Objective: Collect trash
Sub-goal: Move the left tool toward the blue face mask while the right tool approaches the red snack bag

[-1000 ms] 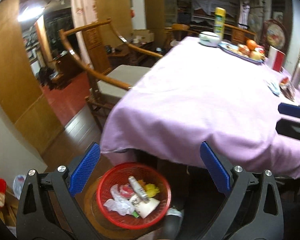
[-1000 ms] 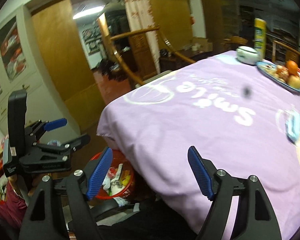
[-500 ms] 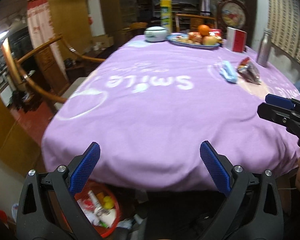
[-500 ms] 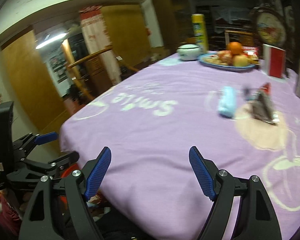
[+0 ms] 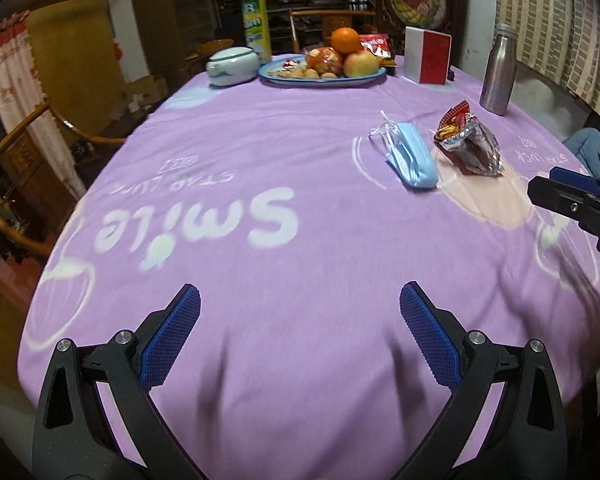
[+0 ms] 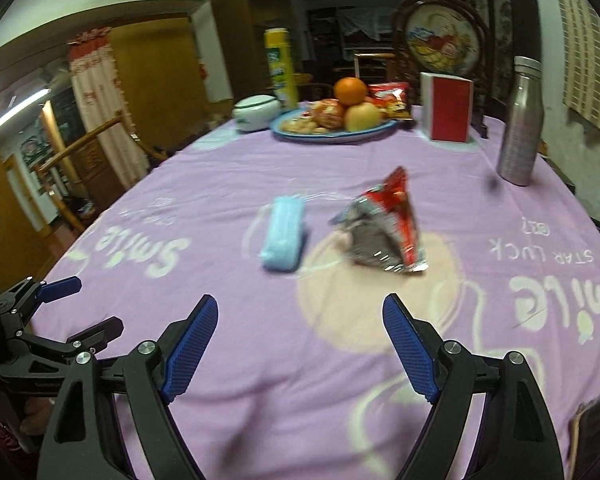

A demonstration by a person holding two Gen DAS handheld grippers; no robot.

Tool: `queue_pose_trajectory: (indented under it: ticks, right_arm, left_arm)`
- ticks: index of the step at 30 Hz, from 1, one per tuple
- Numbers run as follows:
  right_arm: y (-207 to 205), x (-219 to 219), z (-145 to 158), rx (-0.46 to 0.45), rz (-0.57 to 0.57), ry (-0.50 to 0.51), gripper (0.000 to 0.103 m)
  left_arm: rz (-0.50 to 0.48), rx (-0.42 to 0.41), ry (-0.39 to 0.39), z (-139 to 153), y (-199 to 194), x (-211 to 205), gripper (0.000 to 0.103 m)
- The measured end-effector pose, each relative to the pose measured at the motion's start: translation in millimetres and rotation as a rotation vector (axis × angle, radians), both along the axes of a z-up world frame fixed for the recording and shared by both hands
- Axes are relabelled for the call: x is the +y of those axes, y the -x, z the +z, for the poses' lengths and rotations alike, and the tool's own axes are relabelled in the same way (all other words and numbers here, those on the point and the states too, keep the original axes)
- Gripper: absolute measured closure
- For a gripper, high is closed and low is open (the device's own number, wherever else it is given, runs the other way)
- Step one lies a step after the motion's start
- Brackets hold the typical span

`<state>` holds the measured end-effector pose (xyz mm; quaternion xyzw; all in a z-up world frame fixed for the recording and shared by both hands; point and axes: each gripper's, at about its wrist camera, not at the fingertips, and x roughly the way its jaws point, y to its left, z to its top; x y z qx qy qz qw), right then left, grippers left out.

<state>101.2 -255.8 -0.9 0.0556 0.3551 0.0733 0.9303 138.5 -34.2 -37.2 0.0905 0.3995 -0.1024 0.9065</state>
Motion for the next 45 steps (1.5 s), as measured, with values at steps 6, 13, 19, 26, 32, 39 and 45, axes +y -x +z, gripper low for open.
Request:
queue_pose_trajectory:
  ticks: [6,13,19,26,32,39,45]
  right_arm:
    - [-35.1,-23.3,2.4,0.020,-0.059,0.030,0.020]
    - [-62.4,-45.4,11.0,-0.004,-0.121,0.047,0.018]
    - [-66.7,-59.3,3.6,-0.034,-0.212,0.117,0.014]
    - [-61.2,-73.4,8.5,-0.079,-0.298,0.166,0.010]
    - [-65.6,-78.6,0.3,-0.027,-0.292,0.116,0.010]
    - [-75.8,-78.7,-12.8,0.052,-0.267,0.073,0.010]
    - [-77.6,-74.1,-14.1,0.060,-0.260,0.088,0.010]
  left_arm:
    - [-0.027,0.039,0.007,-4.2,-41.9,-18.6,0.007]
    - [-0.055,0.068,0.009,-2.2,-84.5,-46.2,0.007]
    - [-0.104,0.090,0.028,0.2,-109.0,-77.1,0.007]
    - [-0.178,0.082,-0.033,-14.9,-132.5,-122.3,0.007]
    - [-0.157,0.174,0.003,-40.8,-152.1,-113.2,0.007]
    - [-0.136,0.169,-0.018,-47.0,-148.9,-111.9,0.005]
    - [-0.134,0.163,-0.005,-46.4,-149.5,-110.1,0.005]
